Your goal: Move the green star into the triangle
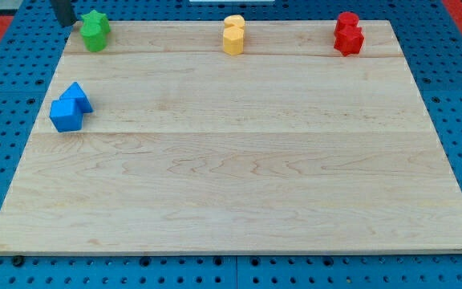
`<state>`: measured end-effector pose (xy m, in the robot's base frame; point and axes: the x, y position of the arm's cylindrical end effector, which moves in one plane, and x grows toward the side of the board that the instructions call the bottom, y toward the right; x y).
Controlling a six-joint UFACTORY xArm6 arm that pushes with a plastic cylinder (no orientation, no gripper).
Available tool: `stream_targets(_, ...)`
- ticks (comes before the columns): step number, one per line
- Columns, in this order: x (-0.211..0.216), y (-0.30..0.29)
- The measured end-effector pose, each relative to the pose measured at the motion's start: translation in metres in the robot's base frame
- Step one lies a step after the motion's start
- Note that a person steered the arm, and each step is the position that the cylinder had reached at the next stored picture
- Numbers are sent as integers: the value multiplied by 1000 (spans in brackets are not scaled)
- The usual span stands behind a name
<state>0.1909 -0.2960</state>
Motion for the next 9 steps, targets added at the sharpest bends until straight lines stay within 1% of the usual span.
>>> stream_targets(2,1,66)
stream_targets(3,1,69)
stream_targets(4,16,78)
stream_targets(5,17,92)
stream_targets(6,1,93)
stream_targets(7,1,105)
stream_targets(8,11,144)
stream_targets(9,28,145)
